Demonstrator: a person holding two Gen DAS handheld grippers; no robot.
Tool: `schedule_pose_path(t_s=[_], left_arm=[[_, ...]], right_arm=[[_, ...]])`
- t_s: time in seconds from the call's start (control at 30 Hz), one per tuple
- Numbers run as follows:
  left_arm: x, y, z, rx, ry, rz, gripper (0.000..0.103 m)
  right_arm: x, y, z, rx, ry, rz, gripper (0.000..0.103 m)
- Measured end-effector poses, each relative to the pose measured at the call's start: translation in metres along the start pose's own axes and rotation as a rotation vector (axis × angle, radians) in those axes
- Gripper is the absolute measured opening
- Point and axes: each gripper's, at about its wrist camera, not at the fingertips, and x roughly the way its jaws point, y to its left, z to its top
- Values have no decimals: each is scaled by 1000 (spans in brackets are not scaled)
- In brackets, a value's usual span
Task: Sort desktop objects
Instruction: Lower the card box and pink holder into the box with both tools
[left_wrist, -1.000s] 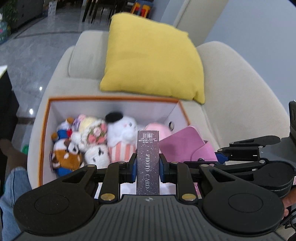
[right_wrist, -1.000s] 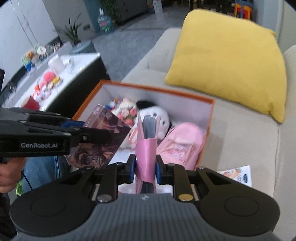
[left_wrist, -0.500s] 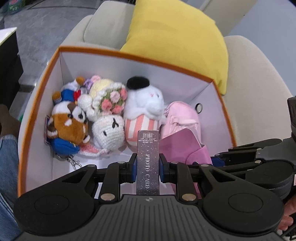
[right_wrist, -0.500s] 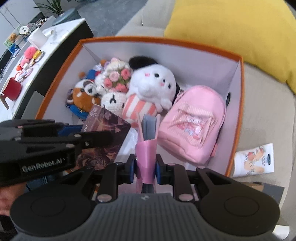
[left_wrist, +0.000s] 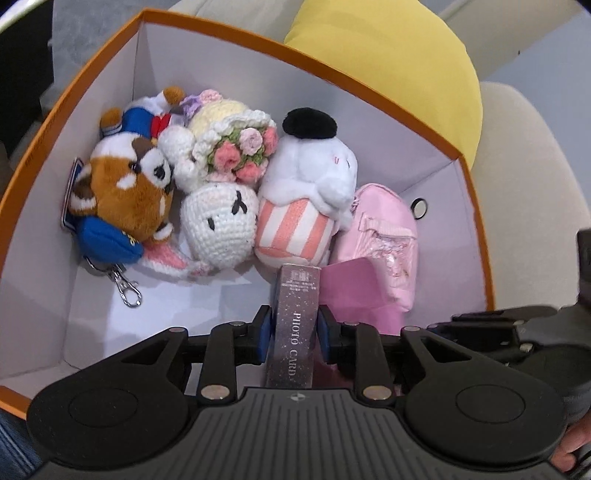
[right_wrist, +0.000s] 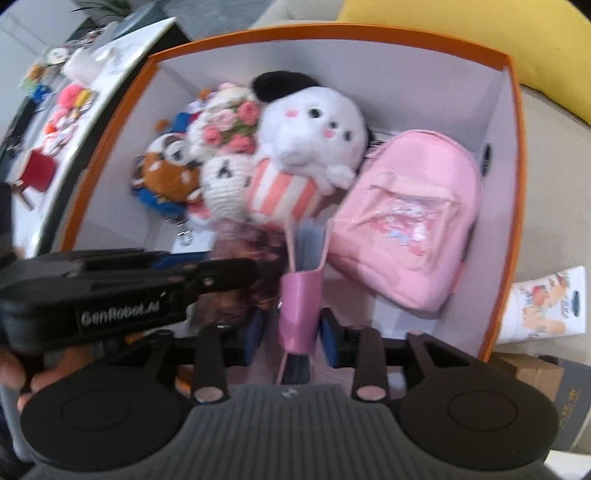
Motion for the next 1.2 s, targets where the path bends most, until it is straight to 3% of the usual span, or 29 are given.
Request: schedule_pose_path(t_s=[0.1,0.23,0.5,0.57,0.63,0.67,0.73,1.03,1.2], left_arm=[[-4,5,-1,-20,9,-57,29],[-6,7,-2,-34,3,-60,29],[-17,17,0,-81,0,-97,33],[-19,20,1,-101,1,-125,37],[-21,20,1,-114,-6,-151,53],[-22,21,1,-118,-9,-158,53],[-24,21,1,-120,-16,-158,53],[-38,28,-2,-133,-44,-174,53],[-38,30,-3,-142,-64,-177,53]], right_arm=[[-2,1,-3,-7,7,20,42],[-2,0,-4,-8,6,32,41],[13,-8,-1,86,2,148,45],[14,-9,-3,82,3,156,45],[14,-6,-4,53,11,146,45],[12,-4,-3,40,21,141,45],[4,1,-3,1,18,116,45],[-49,12,19,-157,-50,-155,44],[-37,9,45,-143,-51,-283,38]])
